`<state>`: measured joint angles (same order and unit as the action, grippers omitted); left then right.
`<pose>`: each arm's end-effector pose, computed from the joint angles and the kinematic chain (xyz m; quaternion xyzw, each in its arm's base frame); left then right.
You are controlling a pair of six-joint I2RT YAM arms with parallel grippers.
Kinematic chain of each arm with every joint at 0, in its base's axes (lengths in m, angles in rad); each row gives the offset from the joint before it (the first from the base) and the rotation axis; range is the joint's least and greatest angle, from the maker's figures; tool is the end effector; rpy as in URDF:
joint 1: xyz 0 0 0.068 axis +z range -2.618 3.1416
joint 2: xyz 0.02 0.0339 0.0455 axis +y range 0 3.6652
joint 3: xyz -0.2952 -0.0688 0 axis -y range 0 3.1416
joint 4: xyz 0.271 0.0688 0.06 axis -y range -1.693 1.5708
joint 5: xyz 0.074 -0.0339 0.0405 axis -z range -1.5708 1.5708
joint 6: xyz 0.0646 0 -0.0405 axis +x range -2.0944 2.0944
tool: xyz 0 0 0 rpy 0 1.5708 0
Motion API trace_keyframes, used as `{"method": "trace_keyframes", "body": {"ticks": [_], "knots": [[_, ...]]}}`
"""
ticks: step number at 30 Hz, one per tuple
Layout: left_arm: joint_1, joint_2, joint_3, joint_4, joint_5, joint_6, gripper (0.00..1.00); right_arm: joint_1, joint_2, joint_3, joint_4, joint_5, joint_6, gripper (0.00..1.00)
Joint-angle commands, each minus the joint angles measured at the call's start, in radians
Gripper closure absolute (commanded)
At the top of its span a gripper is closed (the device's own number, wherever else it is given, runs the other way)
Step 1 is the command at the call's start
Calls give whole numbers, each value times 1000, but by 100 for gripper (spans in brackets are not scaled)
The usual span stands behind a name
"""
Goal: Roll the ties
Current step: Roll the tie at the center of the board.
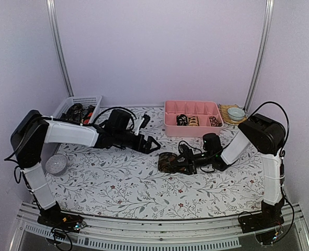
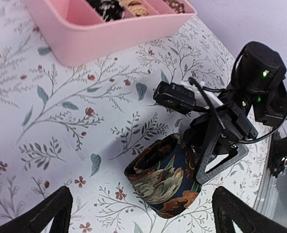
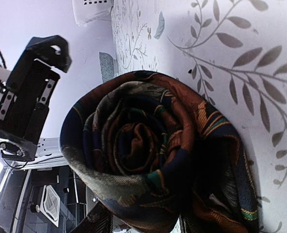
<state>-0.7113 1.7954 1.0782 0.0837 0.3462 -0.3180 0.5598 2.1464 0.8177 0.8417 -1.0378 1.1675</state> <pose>0.3175 -0.3026 0.1886 0.2480 0.8467 -0.3528 0.3117 0.3080 0.2587 0.0624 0.0215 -0.7864 -0.6165 0.0320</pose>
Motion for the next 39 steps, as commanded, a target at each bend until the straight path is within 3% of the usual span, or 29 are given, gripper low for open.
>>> {"method": "trace_keyframes", "body": {"ticks": [1, 7, 19, 31, 39], "knots": [[16, 93, -34, 127, 143, -275, 0, -6, 88, -37, -84, 66, 6, 55], [14, 198, -58, 299, 230, -432, 5, -6, 90, -46, -82, 67, 0, 55], [-51, 321, -37, 412, 309, -561, 12, -5, 97, -43, -81, 68, -8, 57], [-77, 382, -47, 475, 305, -617, 26, -5, 105, -44, -79, 65, -14, 61], [-81, 424, -32, 482, 305, -644, 26, -6, 120, -39, -83, 61, -22, 62]]}}
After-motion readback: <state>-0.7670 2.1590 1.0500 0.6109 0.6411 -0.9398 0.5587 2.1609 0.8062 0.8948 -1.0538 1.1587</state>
